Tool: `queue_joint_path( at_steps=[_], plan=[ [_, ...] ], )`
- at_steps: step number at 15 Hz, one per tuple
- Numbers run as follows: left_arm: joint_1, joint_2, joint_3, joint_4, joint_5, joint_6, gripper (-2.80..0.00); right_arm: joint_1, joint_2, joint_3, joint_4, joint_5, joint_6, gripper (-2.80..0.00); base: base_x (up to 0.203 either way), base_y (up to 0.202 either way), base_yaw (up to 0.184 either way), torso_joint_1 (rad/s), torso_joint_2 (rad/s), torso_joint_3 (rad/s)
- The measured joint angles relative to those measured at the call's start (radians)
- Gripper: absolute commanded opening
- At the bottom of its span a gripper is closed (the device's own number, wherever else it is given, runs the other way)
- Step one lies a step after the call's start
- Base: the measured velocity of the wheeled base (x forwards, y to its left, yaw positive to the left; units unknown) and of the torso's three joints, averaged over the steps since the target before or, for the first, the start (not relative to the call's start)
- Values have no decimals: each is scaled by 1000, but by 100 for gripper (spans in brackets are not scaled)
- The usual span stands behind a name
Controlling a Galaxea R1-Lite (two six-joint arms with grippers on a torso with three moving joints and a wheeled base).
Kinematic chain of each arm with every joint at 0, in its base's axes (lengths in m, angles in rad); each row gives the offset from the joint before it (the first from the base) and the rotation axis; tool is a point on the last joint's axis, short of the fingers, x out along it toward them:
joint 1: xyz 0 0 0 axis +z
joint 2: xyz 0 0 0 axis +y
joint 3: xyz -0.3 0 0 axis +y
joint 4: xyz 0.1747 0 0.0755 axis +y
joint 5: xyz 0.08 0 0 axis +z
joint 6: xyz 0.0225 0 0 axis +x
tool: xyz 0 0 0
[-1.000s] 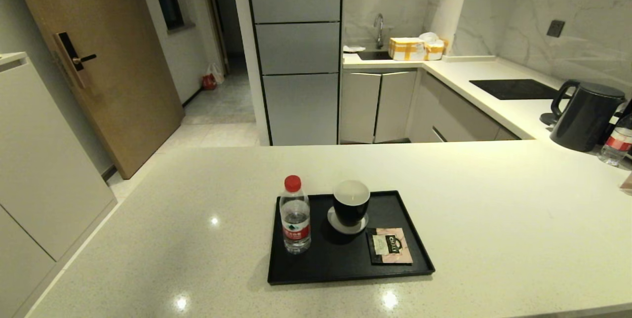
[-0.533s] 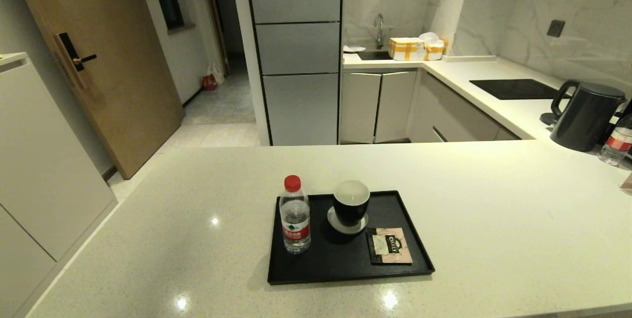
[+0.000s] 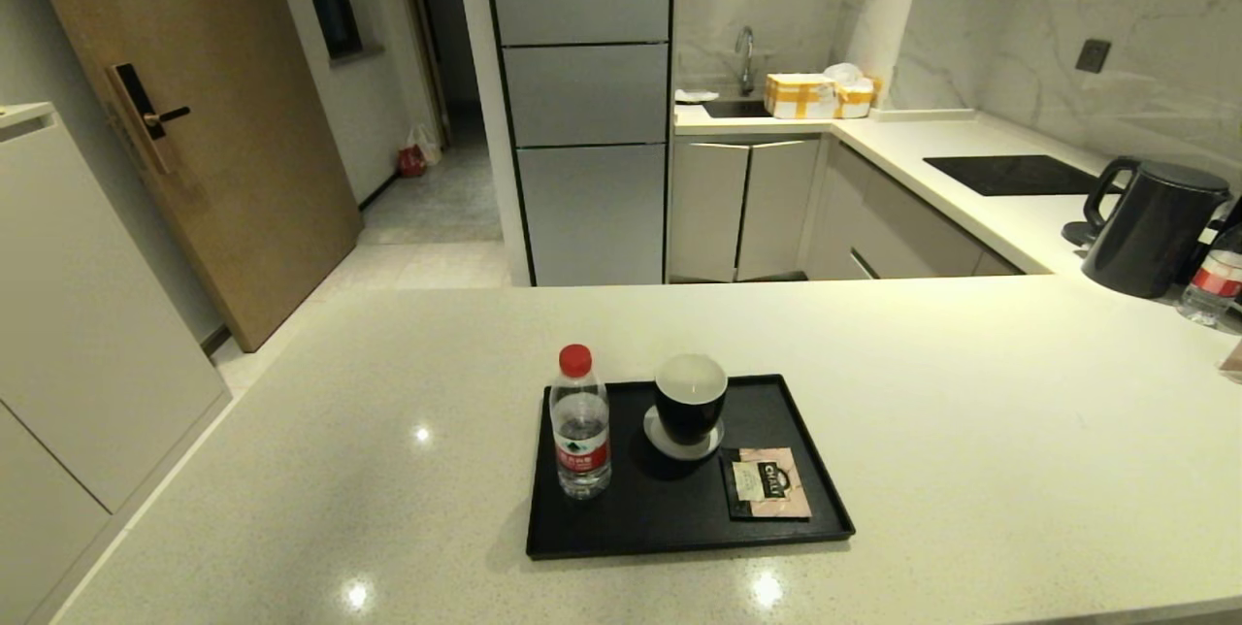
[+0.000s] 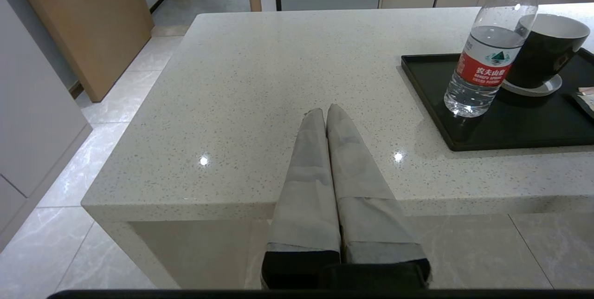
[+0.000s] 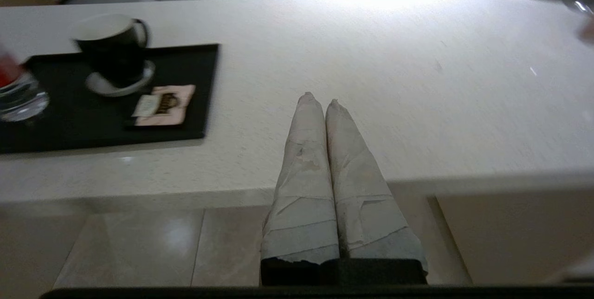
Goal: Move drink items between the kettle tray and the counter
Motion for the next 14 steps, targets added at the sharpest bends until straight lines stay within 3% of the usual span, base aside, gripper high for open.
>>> queue_joint_path(
  at_steps=[2, 7, 14],
  plan=[
    [0, 0, 0, 0, 0, 0, -280, 0, 0, 11, -24, 19, -22, -280, 0, 0, 0, 0, 0, 0],
    [0, 0, 0, 0, 0, 0, -280, -1, 0, 15, -27, 9, 40, -280, 0, 0, 0, 0, 0, 0],
    [0, 0, 0, 0, 0, 0, -280, -1, 0, 15, -30, 8, 49, -280, 0, 0, 0, 0, 0, 0]
  ],
)
